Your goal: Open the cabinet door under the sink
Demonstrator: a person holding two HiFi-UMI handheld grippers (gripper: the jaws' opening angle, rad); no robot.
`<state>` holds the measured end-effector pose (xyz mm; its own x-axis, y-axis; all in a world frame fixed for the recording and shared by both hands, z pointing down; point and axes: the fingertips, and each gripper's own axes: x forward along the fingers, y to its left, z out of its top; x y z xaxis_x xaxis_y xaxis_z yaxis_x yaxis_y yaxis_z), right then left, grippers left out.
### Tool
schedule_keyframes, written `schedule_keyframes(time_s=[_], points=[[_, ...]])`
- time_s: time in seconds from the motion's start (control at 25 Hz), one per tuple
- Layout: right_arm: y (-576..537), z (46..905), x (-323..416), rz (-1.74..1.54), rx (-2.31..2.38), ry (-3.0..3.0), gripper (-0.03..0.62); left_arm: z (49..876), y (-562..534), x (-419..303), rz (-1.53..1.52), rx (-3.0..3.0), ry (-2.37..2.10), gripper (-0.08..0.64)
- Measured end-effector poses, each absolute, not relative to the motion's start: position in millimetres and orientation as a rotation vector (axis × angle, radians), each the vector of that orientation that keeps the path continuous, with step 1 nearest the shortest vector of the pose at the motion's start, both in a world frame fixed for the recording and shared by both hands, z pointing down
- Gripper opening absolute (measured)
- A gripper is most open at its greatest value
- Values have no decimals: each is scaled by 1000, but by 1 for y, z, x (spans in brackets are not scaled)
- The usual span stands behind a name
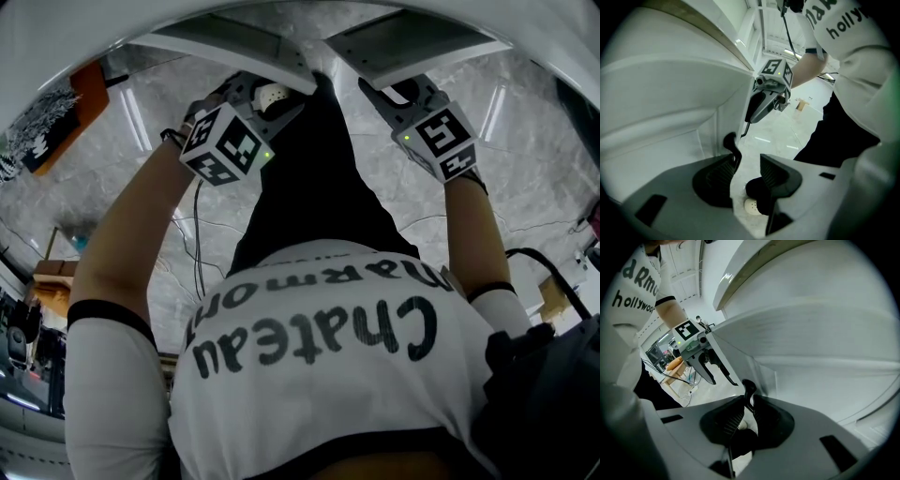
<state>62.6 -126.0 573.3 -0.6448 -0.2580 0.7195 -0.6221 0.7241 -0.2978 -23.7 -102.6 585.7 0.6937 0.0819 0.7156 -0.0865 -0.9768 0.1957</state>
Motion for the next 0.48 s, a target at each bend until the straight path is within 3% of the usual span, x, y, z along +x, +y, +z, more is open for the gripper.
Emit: schedule_keyframes(time_s=[0.48], points=[[-107,577,72,689,624,-2238,48,588,-87,-38,1181,2670,-7,150]])
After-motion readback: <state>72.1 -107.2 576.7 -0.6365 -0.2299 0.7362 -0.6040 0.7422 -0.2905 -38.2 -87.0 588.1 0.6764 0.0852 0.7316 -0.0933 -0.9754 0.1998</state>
